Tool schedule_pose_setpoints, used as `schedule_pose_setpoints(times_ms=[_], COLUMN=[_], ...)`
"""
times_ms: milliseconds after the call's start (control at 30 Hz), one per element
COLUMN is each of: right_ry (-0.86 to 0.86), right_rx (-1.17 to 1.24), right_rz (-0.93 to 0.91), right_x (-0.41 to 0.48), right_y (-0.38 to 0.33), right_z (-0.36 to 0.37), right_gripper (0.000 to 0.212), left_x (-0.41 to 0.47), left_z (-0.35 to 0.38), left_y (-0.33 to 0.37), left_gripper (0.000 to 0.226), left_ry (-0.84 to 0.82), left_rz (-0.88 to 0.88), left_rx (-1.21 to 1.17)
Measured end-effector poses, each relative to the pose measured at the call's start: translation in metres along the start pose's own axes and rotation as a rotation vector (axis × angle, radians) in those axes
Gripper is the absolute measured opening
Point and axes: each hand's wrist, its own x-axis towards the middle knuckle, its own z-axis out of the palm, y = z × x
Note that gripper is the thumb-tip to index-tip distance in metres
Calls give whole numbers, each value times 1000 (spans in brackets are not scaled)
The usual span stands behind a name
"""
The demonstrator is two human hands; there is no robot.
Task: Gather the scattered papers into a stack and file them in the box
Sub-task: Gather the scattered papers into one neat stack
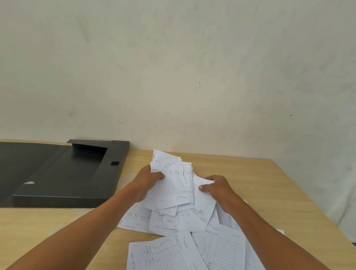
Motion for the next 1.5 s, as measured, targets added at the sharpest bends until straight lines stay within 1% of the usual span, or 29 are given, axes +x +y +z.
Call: schedule_pose_setpoints(times_ms=[67,167,200,300,333,367,433,500,533,600,700,767,800,833,867,933,1000,1067,1100,1200,1233,1300,1367,1433,1500], right_ry=[41,27,10,-44,-55,-69,-84,-93,-108,-116,-57,-91,-122,-163,-193,-206,-201,-176,-150,-97,-123,-171,-144,-124,-139], right_rx=[103,301,334,412,442,463,475,518,564,545,282,226,221,234,250,286,315,314,315,296,283,250,218,158,109], right_rz=[9,47,49,28,22,7,-25,-36,-29,-42,-143,-158,-155,-168,-188,-236,-288,-344,-371,-394,-405,-421,-410,-381,-338], right_x=[2,1,0,-3,-3,-5,-7,-8,-6,-6,-7,-7,-8,-12,-12,-14,-16,-18,-20,-20,-21,-26,-28,-28,-27], right_y=[0,-2,-3,-8,-10,-12,-18,-24,-27,-32,-36,-33,-33,-35,-37,-44,-55,-66,-71,-81,-84,-86,-84,-78,-71], right_z=[-4,-7,-5,4,8,11,16,18,19,21,18,15,13,12,12,12,13,13,12,5,3,1,3,8,11], right_gripper=[25,23,22,20,21,21,16,11,17,35,60,85,94,95,86,61,48,47,52,82,81,56,40,32,34], left_x=[2,3,4,1,-1,-3,-6,-6,-6,-4,-2,-2,-3,-6,-10,-14,-16,-17,-19,-24,-26,-27,-25,-24,-23], left_z=[-4,-10,-10,-6,-4,-3,-4,-6,-7,-8,-16,-23,-27,-29,-30,-29,-30,-33,-35,-44,-47,-51,-51,-50,-47], left_y=[-2,-3,-5,-6,-6,-6,-6,-6,-6,-2,14,27,33,40,46,55,63,70,75,83,83,81,74,65,57], left_gripper=[38,44,48,71,72,66,47,42,42,43,45,46,44,42,40,42,46,48,49,47,46,46,47,49,48], left_ry=[14,-30,-53,-82,-105,-150,-235,-270,-269,-210,-98,-95,-114,-133,-146,-143,-122,-105,-103,-113,-120,-124,-103,-73,-59], left_rz=[4,5,4,-23,-31,-38,-48,-46,-31,35,155,214,242,267,290,335,377,412,428,447,444,434,415,396,390], left_rx=[-71,-158,-184,-255,-272,-285,-325,-369,-376,-372,-356,-351,-349,-345,-340,-330,-324,-322,-324,-344,-345,-340,-346,-361,-360])
